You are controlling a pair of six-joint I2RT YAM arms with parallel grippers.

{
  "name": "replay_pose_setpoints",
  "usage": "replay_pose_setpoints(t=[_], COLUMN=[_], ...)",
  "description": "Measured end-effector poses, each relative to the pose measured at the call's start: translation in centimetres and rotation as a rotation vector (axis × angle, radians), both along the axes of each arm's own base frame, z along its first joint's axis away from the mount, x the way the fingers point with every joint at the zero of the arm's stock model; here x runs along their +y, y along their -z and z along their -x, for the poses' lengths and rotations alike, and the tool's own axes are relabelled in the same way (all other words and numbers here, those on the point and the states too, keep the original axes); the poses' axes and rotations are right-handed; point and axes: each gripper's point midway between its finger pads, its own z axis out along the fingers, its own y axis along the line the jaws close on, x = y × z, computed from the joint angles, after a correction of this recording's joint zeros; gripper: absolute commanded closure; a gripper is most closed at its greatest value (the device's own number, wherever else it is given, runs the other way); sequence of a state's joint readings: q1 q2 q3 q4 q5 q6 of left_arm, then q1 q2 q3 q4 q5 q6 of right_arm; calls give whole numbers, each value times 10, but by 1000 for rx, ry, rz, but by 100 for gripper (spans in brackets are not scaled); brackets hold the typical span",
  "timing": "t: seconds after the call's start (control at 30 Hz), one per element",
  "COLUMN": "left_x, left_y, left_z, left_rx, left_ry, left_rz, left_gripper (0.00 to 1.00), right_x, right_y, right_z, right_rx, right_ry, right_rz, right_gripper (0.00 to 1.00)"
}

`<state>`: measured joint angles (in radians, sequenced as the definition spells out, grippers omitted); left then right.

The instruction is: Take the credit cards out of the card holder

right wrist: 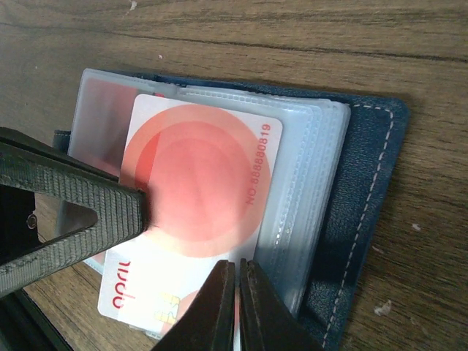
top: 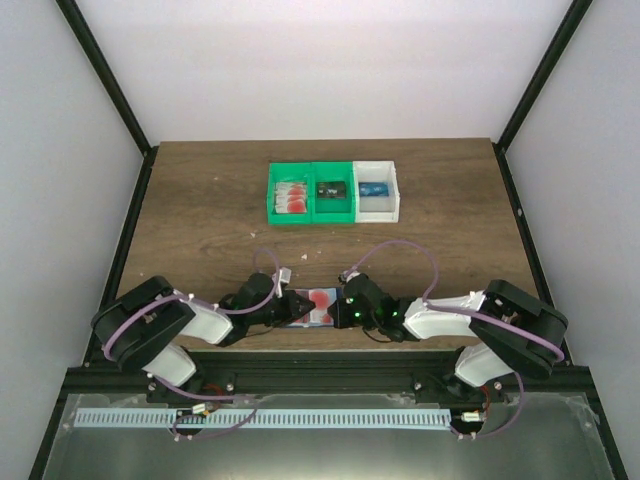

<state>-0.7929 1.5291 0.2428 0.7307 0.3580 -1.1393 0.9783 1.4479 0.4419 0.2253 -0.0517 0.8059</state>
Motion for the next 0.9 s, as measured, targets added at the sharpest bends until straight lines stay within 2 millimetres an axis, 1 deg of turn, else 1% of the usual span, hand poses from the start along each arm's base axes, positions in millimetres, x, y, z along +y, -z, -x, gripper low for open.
replay_pose_setpoints(t=[0.07, 0.17, 0.3, 0.6, 0.7, 0.77, 0.8, 0.83, 0.9], left_x=[1, -1, 3, 26, 33, 37, 38, 38, 35], left_y=[2, -2, -10, -32, -41, -51, -58, -65, -88], left_z=[0, -1, -2, -12, -12, -11, -9, -8, -2], left_rx=[-2, -19, -41, -120, -143, -169, -183, -202, -248], left_ry=[3, 7, -5, -77, -86, -83, -76, -64, -17], left_rz=[-9, -8, -18, -116, -129, -125, -119, -108, -59], left_gripper=[100, 100, 100, 100, 100, 100, 100, 100, 100], right_x=[0, -1, -2, -4, -6, -8, -8, -8, -6], right_y=[0, 0, 0, 0, -3, -9, -16, -27, -53], right_z=[0, 0, 1, 0, 2, 2, 3, 3, 4], right_rx=[0, -1, 0, -3, -8, -22, -39, -65, -125], right_ry=[0, 2, 2, 7, 0, -10, -21, -34, -68], right_rz=[1, 3, 5, 11, 14, 13, 6, -10, -55], right_gripper=[95, 95, 95, 95, 93, 90, 87, 85, 83])
